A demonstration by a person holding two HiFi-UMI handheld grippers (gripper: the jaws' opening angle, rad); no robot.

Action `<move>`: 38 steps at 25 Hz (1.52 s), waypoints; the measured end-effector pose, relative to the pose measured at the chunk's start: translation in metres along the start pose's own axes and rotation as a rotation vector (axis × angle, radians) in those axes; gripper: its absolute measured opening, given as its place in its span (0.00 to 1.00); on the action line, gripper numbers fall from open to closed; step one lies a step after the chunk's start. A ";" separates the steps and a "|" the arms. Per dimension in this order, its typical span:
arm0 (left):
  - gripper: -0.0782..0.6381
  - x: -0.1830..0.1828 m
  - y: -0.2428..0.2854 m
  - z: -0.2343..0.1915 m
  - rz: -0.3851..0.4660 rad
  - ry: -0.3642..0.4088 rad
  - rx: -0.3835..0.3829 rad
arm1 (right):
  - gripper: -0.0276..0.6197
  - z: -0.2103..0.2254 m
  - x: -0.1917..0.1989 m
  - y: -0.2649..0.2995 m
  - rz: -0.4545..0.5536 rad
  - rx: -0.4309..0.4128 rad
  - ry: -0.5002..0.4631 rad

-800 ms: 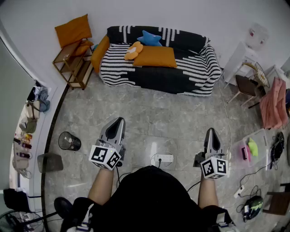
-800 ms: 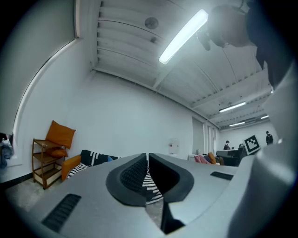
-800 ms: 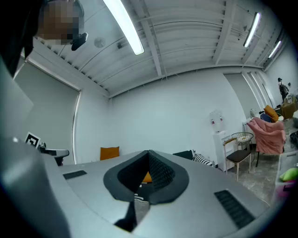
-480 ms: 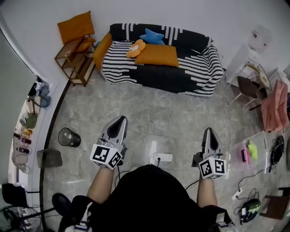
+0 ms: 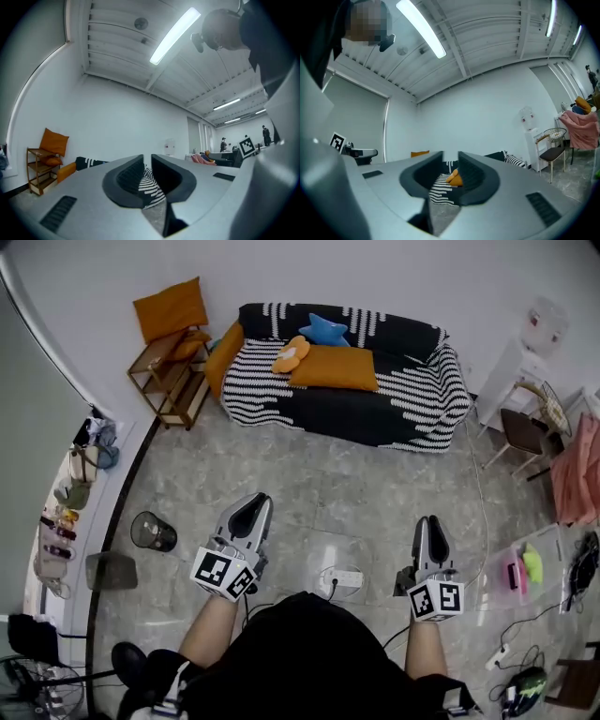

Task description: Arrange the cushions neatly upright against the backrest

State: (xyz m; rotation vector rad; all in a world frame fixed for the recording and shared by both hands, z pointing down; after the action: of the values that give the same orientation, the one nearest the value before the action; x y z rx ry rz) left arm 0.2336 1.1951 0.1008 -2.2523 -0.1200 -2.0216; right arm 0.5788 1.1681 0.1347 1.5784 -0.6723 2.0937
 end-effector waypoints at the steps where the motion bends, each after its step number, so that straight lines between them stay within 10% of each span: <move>1: 0.29 0.000 -0.001 0.004 0.004 -0.002 0.001 | 0.36 -0.003 0.000 -0.001 0.005 -0.021 0.004; 2: 0.51 0.000 -0.002 0.009 0.001 -0.008 -0.003 | 0.55 -0.006 -0.001 -0.003 0.004 -0.041 0.005; 4: 0.57 0.000 -0.001 0.019 -0.009 -0.020 -0.009 | 0.60 -0.008 -0.005 -0.007 0.006 -0.075 -0.016; 20: 0.59 0.034 0.029 0.032 -0.070 -0.056 -0.087 | 0.61 0.042 0.001 -0.015 -0.037 -0.046 -0.031; 38: 0.59 0.026 0.215 -0.128 -0.064 -0.074 -0.039 | 0.61 0.046 -0.002 0.233 -0.043 -0.081 -0.086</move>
State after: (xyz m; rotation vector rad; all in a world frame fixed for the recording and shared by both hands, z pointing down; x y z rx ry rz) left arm 0.1390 0.9644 0.1339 -2.3775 -0.1627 -1.9890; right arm 0.4738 0.9557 0.1152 1.6306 -0.7358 1.9525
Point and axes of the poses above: the fingertips, and each gripper's own axes: y forward along the fingers, z to its right, x out of its underside, the point moved 3 cm from there along -y, backward along the fingers, and after that the axes turned 15 degrees about -x, right-handed, at the moved point
